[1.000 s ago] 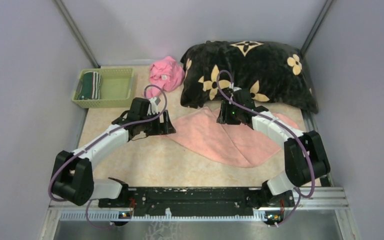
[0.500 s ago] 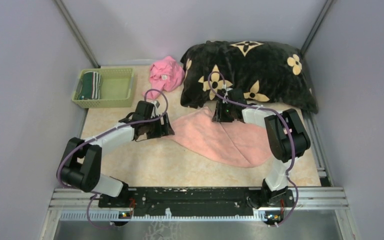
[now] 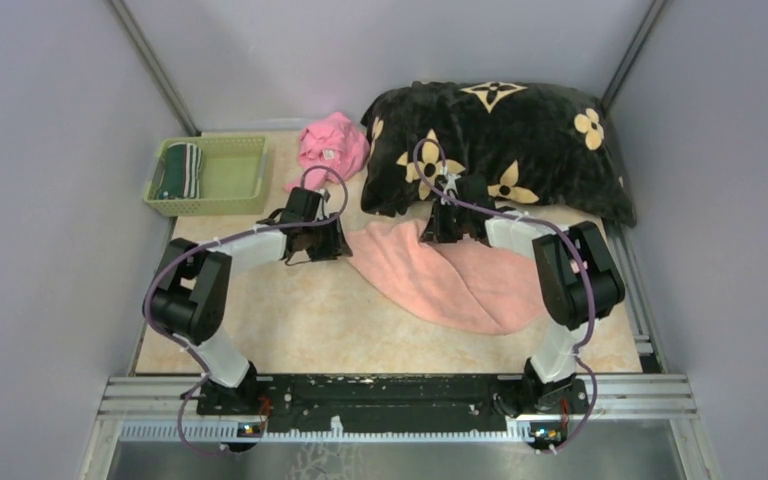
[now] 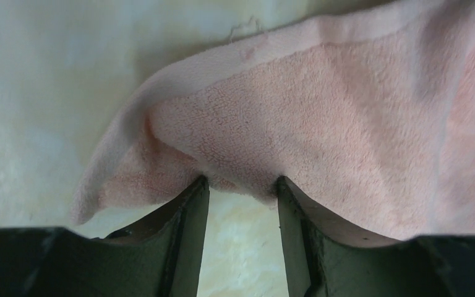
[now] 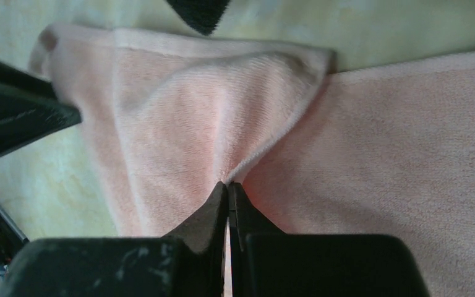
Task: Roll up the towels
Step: Flatten out the towel at the center of the board.
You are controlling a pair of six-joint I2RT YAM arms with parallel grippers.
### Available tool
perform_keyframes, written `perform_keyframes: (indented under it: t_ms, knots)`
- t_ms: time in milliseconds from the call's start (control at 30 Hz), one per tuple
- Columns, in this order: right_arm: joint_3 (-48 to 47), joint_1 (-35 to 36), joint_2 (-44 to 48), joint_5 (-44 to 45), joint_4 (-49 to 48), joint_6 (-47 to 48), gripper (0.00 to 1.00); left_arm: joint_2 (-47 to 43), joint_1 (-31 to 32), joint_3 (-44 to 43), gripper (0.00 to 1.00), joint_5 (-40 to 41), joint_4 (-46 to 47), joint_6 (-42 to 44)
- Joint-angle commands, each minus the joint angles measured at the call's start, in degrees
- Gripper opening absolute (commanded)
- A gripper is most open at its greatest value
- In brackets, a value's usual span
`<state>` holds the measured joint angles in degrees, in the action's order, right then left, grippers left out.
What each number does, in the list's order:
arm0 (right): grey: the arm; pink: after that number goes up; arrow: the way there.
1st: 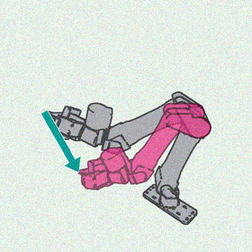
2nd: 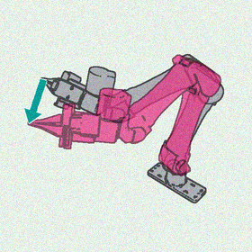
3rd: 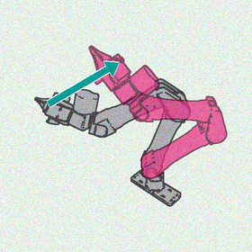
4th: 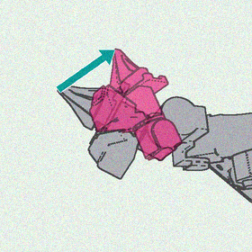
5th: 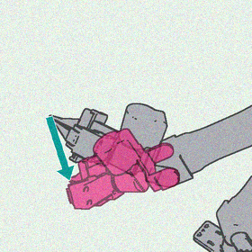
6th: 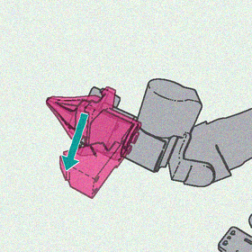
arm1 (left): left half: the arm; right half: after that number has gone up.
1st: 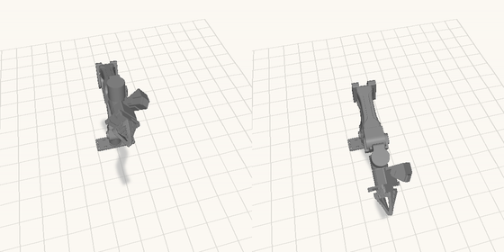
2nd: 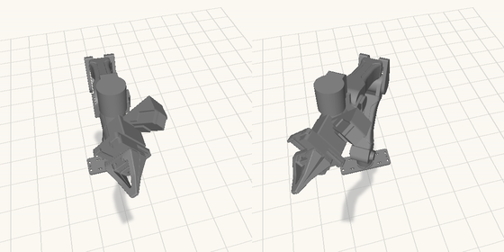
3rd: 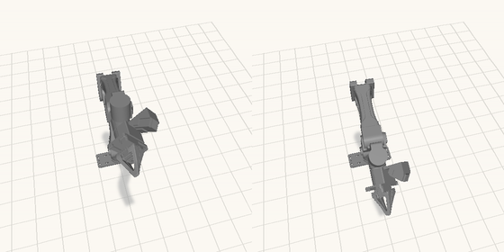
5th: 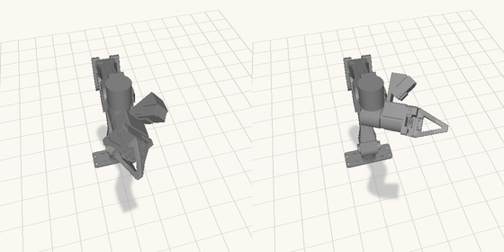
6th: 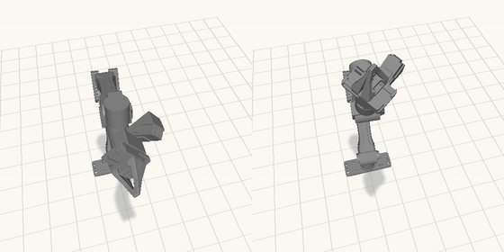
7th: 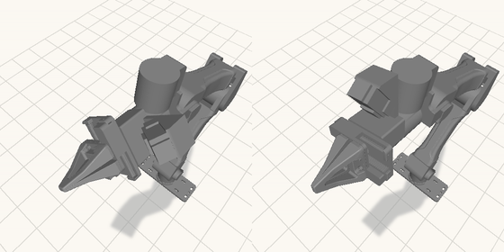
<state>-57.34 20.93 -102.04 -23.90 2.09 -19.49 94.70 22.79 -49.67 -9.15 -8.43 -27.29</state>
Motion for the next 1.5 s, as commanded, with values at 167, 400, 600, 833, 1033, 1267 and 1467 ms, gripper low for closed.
perform_keyframes:
  t_ms: [167, 400, 600, 833, 1033, 1267, 1467]
  knots:
    - [0.42, 14.08, 14.57, 1.61, -1.28, 0.04, 0.0, 13.87, -0.44, -17.49, 0.53, 0.51, -0.92, 2.89]
    - [-9.19, 33.96, 5.95, 7.8, 1.47, 2.3, 0.02, 2.45, -9.49, -10.47, 0.69, -3.98, -0.66, -0.1]
    - [-16.71, 40.64, 1.96, 13.0, 11.53, 7.04, 0.39, -13.13, -13.93, 0.13, 0.82, -3.66, -7.13, -0.7]
    - [-10.7, 39.07, 13.1, 23.91, 19.7, 7.78, 0.56, -27.14, -11.96, 8.19, 0.83, -3.2, -15.63, -0.26]
    - [-1.95, 29.9, 22.41, 32.35, 24.42, 2.89, 0.57, -28.13, -9.11, 11.82, 0.81, 0.17, -19.63, -3.09]
    - [6.55, 20.38, 34.16, 38.61, 26.13, -2.65, 0.62, -26.14, -5.13, 12.46, 0.75, 7.7, -24.58, -7.63]
    - [11.83, 16.72, 41.46, 44.21, 24.97, -5.43, 0.71, -21.96, -1.27, 10.93, 0.66, 13.86, -25.36, -12.11]
